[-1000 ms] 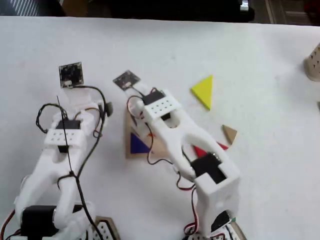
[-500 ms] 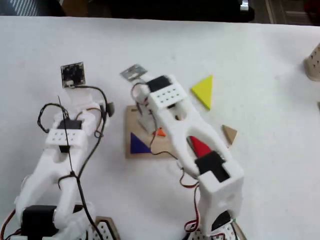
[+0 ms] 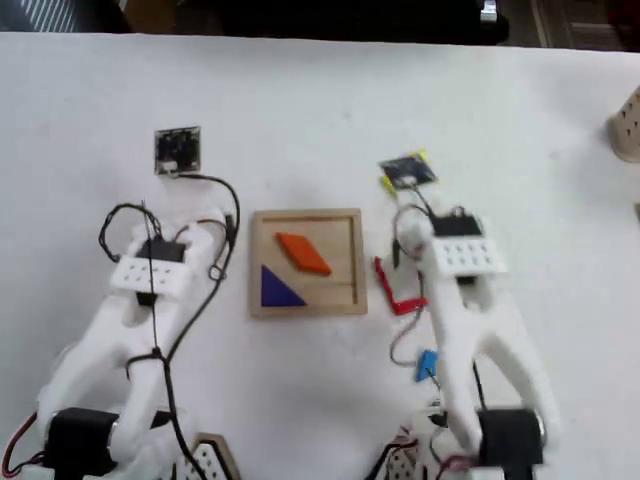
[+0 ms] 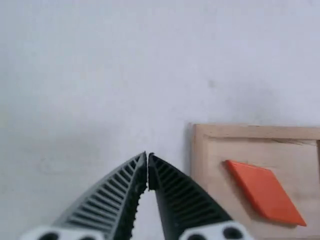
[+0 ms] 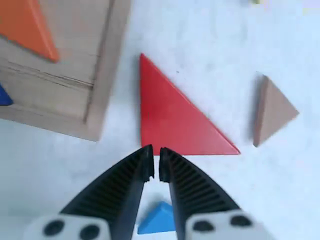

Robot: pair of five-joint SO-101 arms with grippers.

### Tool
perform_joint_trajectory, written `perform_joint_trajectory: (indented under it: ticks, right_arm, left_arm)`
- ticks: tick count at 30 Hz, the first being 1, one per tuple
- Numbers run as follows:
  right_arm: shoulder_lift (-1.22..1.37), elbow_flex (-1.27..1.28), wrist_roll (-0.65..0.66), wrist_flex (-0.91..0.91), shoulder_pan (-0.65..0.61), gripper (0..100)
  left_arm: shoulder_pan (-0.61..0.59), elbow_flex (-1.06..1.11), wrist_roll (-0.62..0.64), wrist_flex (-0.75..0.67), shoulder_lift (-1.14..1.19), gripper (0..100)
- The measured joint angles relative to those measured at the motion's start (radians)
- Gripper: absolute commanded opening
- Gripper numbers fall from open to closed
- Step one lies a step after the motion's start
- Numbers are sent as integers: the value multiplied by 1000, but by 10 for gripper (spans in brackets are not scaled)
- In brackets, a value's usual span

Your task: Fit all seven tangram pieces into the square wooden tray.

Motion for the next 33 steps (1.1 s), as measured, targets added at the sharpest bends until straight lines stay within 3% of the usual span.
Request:
perform_joint_trajectory:
  ticks: [5,10,14,18,25,33]
  right_arm:
    - [-267,239,26,-49,94,19]
    - [-350,338,103,-49,169,19]
    - [-361,385,153,-63,209,19]
    - [-361,423,199,-91,221,19]
    - [-361,431,218,-104,221,19]
    - [-361,431,221,-104,221,19]
  left_arm:
    - [83,0,0,0,0,23]
    - [176,0,9,0,2,23]
    - [264,0,132,-12,68,23]
    - [342,-26,232,-115,198,23]
    - [347,-192,255,-97,388,23]
    - [347,-258,255,-83,430,23]
